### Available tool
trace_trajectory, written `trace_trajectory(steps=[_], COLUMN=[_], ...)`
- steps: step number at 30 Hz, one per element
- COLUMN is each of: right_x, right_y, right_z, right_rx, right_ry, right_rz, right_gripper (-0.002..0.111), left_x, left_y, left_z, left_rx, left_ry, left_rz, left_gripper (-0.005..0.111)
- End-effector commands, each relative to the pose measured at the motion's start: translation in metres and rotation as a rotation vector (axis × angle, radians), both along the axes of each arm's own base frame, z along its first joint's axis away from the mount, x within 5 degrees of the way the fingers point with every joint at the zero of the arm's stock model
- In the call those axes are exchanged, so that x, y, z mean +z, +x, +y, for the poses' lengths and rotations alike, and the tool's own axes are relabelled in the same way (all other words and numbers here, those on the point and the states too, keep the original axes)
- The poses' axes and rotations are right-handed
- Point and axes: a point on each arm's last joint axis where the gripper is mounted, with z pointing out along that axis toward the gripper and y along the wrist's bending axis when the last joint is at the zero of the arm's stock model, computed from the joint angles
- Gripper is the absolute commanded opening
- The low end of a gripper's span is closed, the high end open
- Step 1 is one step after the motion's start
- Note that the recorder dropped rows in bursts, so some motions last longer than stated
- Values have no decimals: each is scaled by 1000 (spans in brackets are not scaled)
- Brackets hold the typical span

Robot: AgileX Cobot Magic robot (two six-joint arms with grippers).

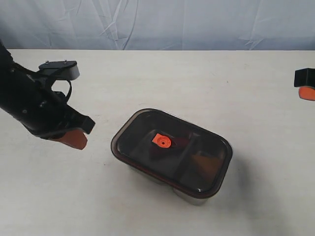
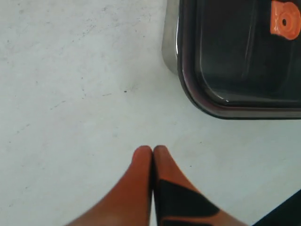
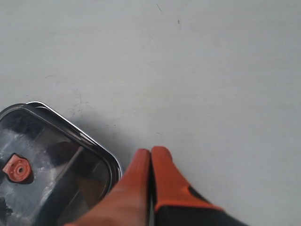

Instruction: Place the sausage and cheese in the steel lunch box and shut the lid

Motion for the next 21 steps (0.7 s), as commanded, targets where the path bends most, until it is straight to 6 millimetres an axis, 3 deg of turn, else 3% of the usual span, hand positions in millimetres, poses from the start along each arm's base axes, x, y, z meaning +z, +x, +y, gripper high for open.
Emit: trace_trajectory(steps=[1, 6, 11, 21], right_x=[-2, -2, -2, -2], right_y=[0, 0, 0, 0], right_z=[1, 1, 1, 1], right_rx=[11, 11, 11, 11], right_ry=[-8, -8, -8, -8], right_rz=[1, 1, 3, 3], right_gripper=[0, 0, 0, 0], left_x=[-1, -4, -21, -39], left_y=[-4, -6, -5, 2], left_z=[-7, -18, -31, -40], left_rx=[8, 1, -16, 16], left_ry=[47, 43, 61, 40], left_rz=[-17, -24, 18, 45], left_gripper=[0, 0, 0, 0])
